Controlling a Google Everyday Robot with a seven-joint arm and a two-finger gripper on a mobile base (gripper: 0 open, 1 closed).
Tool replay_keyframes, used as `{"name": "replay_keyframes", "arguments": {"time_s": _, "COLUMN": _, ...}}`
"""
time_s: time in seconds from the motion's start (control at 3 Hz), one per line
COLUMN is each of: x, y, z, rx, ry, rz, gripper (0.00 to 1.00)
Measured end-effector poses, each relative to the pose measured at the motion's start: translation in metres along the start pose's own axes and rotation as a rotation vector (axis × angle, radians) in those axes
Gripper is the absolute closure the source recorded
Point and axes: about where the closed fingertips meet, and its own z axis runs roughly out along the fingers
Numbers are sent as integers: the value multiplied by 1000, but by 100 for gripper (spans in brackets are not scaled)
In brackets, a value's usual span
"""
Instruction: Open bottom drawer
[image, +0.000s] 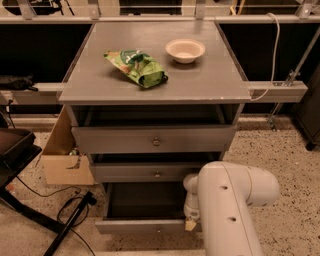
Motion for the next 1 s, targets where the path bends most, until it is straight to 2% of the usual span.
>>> {"name": "replay_keyframes", "arguments": {"time_s": 0.33, "x": -1, "y": -3, "z": -1, "rx": 0, "ry": 0, "rz": 0, "gripper": 12}}
{"name": "replay_keyframes", "arguments": {"time_s": 0.67, "x": 2, "y": 2, "z": -18, "rx": 51, "ry": 17, "rz": -1, "gripper": 0}}
{"name": "replay_keyframes", "arguments": {"time_s": 1.0, "x": 6, "y": 7, "z": -91, "rx": 295, "ry": -16, "rz": 20, "gripper": 0}}
